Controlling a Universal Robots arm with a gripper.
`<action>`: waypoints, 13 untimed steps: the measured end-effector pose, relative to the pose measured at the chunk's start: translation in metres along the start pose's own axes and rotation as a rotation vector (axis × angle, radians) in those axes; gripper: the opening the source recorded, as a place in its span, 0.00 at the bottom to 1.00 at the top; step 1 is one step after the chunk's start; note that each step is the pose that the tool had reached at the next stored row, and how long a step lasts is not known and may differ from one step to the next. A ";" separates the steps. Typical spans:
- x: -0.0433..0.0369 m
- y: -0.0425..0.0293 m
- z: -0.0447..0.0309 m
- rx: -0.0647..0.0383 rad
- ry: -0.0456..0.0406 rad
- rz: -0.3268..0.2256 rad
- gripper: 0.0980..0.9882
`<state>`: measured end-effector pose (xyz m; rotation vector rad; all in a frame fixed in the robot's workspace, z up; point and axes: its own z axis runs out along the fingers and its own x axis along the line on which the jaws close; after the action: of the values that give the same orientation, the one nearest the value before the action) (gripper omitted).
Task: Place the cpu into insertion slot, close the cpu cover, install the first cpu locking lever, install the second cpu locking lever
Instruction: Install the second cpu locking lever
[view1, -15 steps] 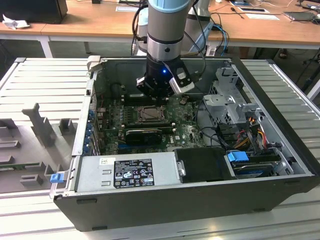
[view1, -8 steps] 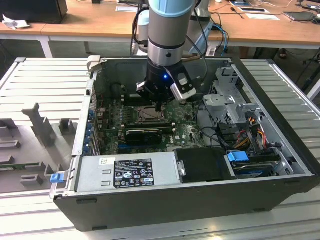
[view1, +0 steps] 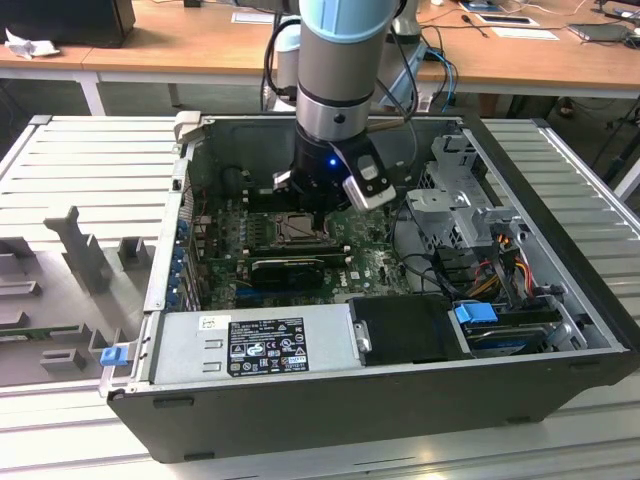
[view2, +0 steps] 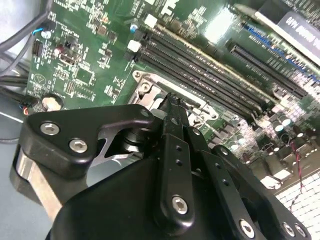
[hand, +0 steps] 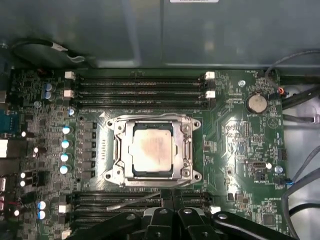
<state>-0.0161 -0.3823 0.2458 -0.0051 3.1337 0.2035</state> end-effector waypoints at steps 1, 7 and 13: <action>0.0000 -0.0020 0.0000 -0.002 0.0003 0.000 0.01; 0.0119 -0.0062 0.0026 -0.016 0.0033 -0.018 0.01; 0.0252 -0.0064 0.0035 -0.017 0.0054 -0.033 0.01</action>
<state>-0.0413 -0.3882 0.2415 -0.0574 3.1346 0.2300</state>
